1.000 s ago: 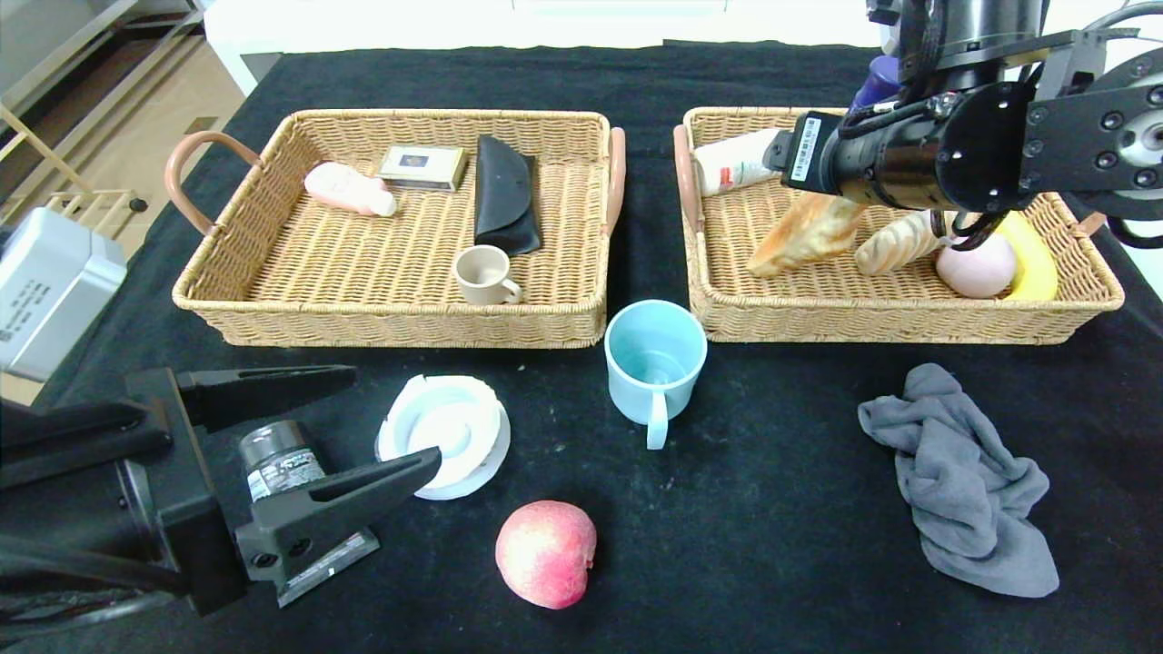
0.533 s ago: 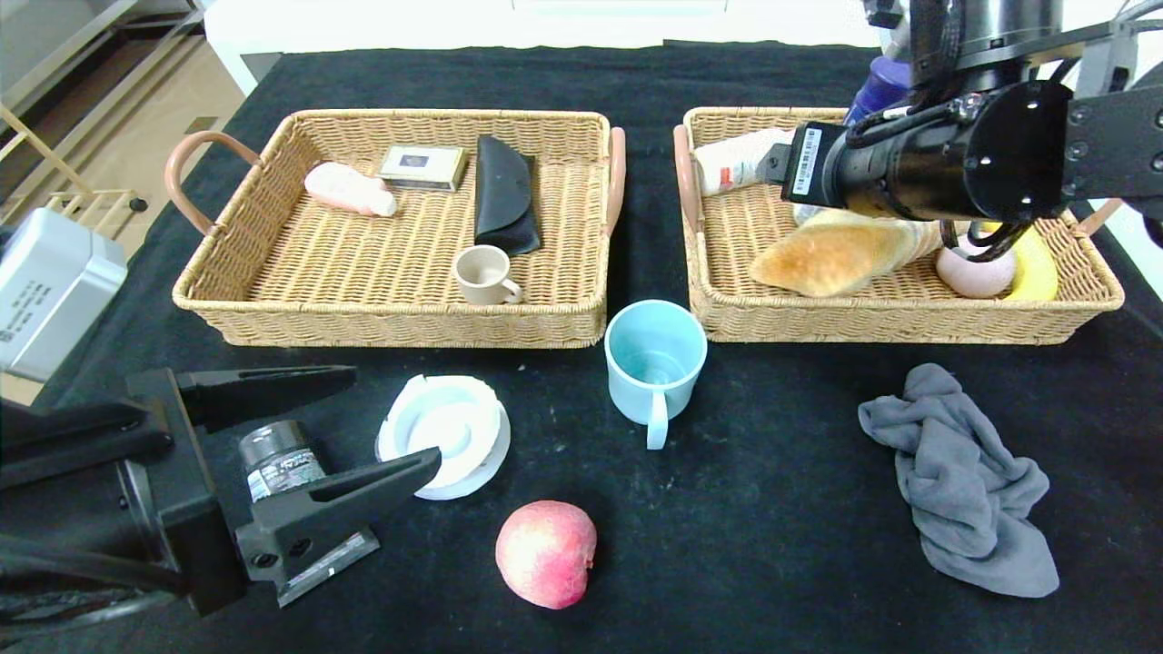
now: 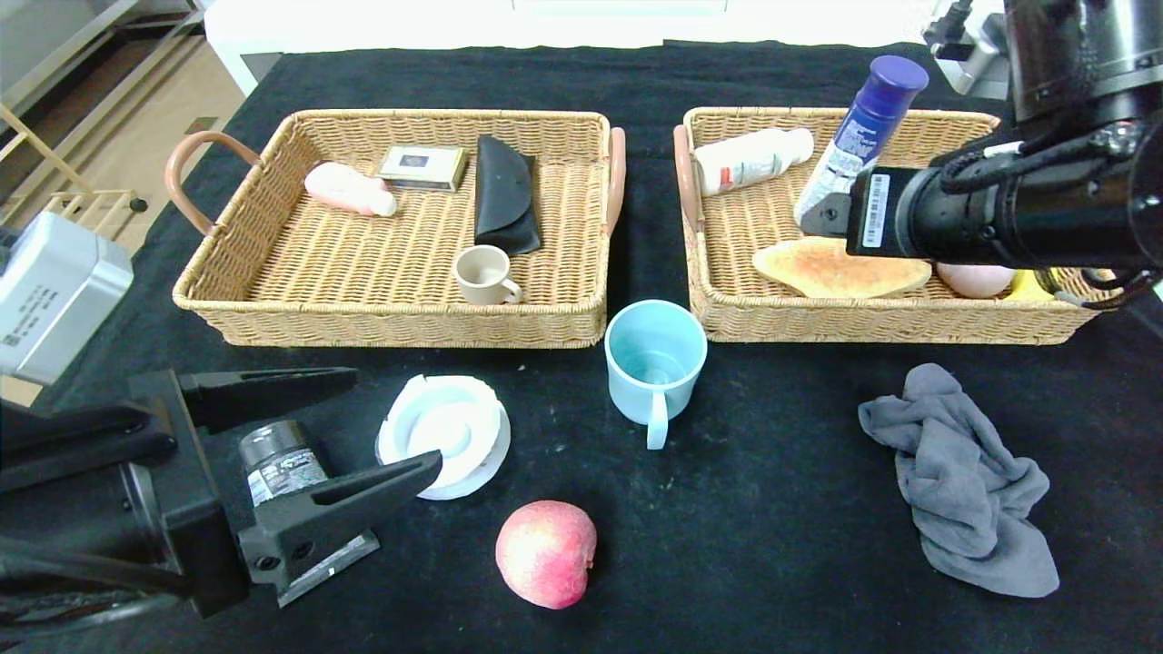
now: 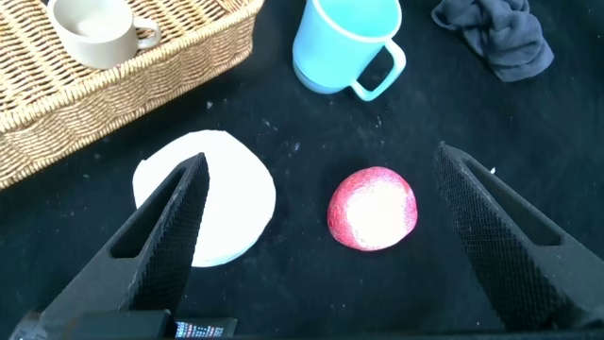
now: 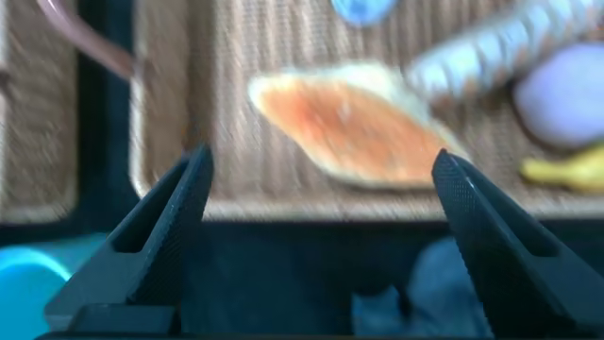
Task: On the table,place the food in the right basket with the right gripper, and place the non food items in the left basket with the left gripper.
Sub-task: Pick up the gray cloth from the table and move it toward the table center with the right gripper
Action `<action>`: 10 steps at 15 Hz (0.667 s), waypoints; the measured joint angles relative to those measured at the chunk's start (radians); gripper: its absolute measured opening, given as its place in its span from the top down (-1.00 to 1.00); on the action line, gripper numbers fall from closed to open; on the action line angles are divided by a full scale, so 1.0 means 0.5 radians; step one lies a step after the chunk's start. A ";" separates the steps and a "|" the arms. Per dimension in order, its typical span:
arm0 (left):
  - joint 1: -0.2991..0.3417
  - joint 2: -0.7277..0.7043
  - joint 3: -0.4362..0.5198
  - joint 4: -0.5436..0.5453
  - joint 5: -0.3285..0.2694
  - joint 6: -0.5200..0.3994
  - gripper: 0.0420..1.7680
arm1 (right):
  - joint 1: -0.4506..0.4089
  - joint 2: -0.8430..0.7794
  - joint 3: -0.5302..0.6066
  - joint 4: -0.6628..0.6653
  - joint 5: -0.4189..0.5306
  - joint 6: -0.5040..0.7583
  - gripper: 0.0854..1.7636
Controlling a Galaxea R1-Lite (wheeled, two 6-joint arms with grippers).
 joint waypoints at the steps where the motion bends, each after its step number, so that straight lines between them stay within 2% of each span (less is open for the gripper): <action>1: 0.000 0.002 0.000 -0.001 -0.001 0.000 -0.94 | 0.000 -0.056 0.060 0.087 0.010 0.000 -0.92; 3: 0.000 0.005 0.002 -0.001 -0.001 0.000 -0.94 | -0.011 -0.171 0.191 0.213 0.057 -0.003 -0.92; 10: 0.000 0.014 0.006 0.001 -0.001 0.000 -0.94 | -0.100 -0.507 0.661 0.315 0.271 -0.169 -0.92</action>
